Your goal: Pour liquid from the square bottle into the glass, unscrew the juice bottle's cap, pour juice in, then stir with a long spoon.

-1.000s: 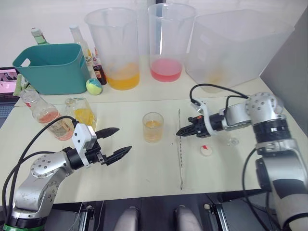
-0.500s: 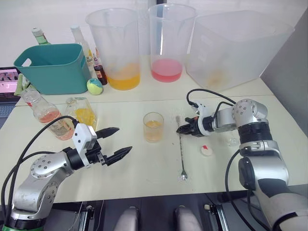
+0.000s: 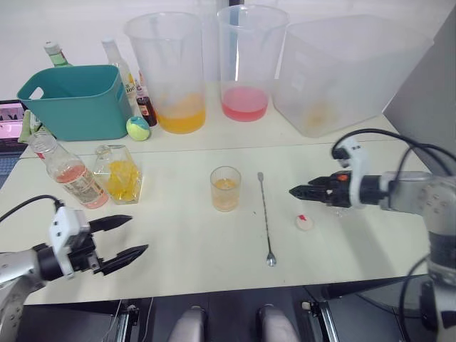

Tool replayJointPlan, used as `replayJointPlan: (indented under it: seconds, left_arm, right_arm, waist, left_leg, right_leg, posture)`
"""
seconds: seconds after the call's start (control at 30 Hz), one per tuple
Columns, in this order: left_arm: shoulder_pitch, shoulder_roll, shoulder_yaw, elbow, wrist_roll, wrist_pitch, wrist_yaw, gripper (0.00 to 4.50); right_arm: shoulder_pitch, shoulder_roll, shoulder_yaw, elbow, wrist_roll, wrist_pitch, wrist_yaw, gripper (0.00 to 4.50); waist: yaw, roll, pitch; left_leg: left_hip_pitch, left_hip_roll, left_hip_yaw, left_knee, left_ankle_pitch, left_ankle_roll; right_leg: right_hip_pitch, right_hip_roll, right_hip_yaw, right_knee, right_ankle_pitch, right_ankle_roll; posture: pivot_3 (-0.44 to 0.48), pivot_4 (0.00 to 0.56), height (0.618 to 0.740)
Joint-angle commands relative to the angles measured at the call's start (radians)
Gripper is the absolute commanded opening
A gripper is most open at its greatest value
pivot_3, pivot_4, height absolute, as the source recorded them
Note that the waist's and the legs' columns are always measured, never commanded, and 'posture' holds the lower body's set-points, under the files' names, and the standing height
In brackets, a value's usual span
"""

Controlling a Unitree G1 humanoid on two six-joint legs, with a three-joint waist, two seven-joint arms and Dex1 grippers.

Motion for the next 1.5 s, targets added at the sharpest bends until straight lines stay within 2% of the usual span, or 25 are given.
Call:
replayJointPlan:
  seconds: [0.03, 0.23, 0.37, 0.47, 0.63, 1.17, 1.37, 1.5]
  left_arm:
    - [0.024, 0.019, 0.09, 0.066, 0.026, -0.082, -0.052, 4.5]
    - [0.015, 0.001, 0.142, 0.195, 0.059, -0.194, -0.076, 4.5]
    - [0.001, -0.018, 0.137, 0.262, 0.076, -0.251, -0.078, 4.5]
    - [0.003, -0.03, 0.135, 0.293, 0.09, -0.28, -0.066, 4.5]
    - [0.015, -0.047, 0.129, 0.306, 0.098, -0.283, -0.046, 4.5]
    - [0.063, -0.053, 0.131, 0.28, 0.11, -0.283, -0.001, 4.5]
    - [0.071, -0.054, 0.125, 0.278, 0.116, -0.294, 0.008, 4.5]
    - [0.071, -0.055, 0.121, 0.279, 0.117, -0.3, 0.01, 4.5]
  right_arm:
    - [0.204, -0.069, -0.159, -0.124, -0.01, -0.224, 0.196, 4.45]
    - [0.608, -0.018, -0.304, -0.064, -0.172, -0.653, 0.394, 4.45]
    - [0.696, 0.033, -0.318, 0.057, -0.244, -0.836, 0.425, 4.45]
    - [0.711, 0.055, -0.329, 0.147, -0.278, -0.918, 0.42, 4.45]
    - [0.719, 0.046, -0.337, 0.253, -0.296, -0.989, 0.432, 4.45]
    - [0.643, 0.021, -0.299, 0.299, -0.303, -0.999, 0.437, 4.45]
    - [0.617, -0.016, -0.288, 0.302, -0.262, -0.857, 0.433, 4.45]
    - [0.604, -0.014, -0.284, 0.301, -0.294, -0.89, 0.435, 4.45]
  waist:
    - [0.009, 0.0, 0.0]
    - [0.015, -0.001, 0.0]
    - [0.006, 0.0, 0.0]
    - [0.003, 0.0, 0.0]
    - [0.003, 0.0, 0.0]
    - [0.005, 0.0, 0.0]
    - [0.006, 0.001, 0.0]
    - [0.006, 0.001, 0.0]
  left_leg:
    - [0.0, 0.0, 0.0, 0.0, 0.0, 0.0]
    - [0.01, 0.002, 0.0, 0.0, -0.001, 0.0]
    - [0.014, 0.004, 0.002, 0.0, -0.001, 0.0]
    - [0.022, 0.008, 0.002, -0.001, -0.004, -0.002]
    - [0.023, 0.009, 0.003, -0.001, -0.008, -0.003]
    - [0.023, 0.009, 0.003, -0.001, -0.009, -0.003]
    - [0.023, 0.009, 0.003, -0.001, -0.009, -0.003]
    - [0.023, 0.009, 0.003, -0.001, -0.009, -0.003]
  right_leg:
    - [0.001, 0.0, -0.001, -0.001, 0.0, 0.0]
    - [0.017, 0.001, -0.003, -0.009, 0.0, 0.001]
    - [0.021, 0.002, -0.002, -0.013, 0.0, 0.001]
    - [0.029, 0.005, -0.002, -0.016, -0.001, 0.0]
    - [0.03, 0.007, -0.001, -0.016, -0.001, 0.0]
    - [0.03, 0.006, 0.0, -0.016, -0.001, 0.0]
    - [0.03, 0.006, 0.0, -0.016, -0.001, 0.0]
    - [0.03, 0.006, 0.0, -0.016, -0.001, 0.0]
  posture:
    - [0.0, 0.15, 0.729]
    - [0.0, 0.15, 0.729]
    - [0.0, 0.15, 0.729]
    - [0.0, 0.15, 0.729]
    - [0.0, 0.15, 0.729]
    - [0.0, 0.15, 0.729]
    - [0.0, 0.15, 0.729]
    - [0.0, 0.15, 0.729]
